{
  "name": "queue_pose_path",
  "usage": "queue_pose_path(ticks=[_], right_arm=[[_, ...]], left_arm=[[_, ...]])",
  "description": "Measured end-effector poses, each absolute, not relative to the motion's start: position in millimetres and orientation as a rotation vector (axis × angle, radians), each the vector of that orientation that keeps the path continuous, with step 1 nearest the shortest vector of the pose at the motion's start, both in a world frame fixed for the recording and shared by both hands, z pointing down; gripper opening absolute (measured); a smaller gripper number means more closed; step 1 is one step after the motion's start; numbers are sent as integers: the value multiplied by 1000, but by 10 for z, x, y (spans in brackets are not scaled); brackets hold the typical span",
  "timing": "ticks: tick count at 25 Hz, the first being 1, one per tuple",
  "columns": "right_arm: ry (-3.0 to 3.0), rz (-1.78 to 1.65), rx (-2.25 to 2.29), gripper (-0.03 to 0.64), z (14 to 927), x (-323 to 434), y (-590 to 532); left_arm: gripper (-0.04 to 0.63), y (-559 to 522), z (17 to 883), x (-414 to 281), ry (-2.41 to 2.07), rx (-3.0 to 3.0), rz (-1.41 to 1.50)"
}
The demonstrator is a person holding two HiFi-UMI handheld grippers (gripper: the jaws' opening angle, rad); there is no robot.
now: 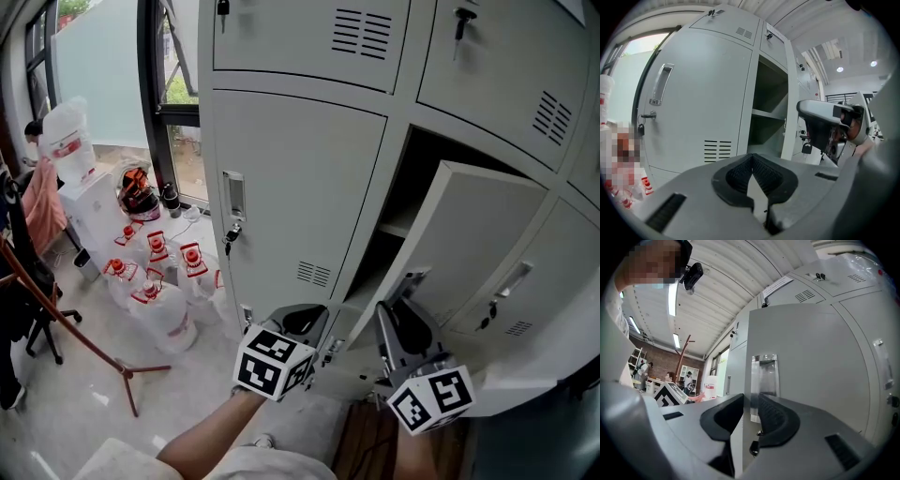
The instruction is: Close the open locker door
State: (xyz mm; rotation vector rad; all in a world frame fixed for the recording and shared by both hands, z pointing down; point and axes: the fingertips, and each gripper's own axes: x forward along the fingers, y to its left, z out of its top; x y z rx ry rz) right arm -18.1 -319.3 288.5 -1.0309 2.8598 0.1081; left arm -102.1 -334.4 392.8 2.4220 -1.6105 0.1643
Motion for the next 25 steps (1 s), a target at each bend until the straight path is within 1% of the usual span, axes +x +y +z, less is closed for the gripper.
queue_pose_path(ticks=[10,25], right_arm=[[2839,110,-1104,83,2886,-387,-3553],[2793,113,-1217,54,2896,-510,-4024]], left_arm=[[8,-3550,3907,-1267,-1621,2432,143],[8,-3882,3891,-1378,-1576,2484,166]])
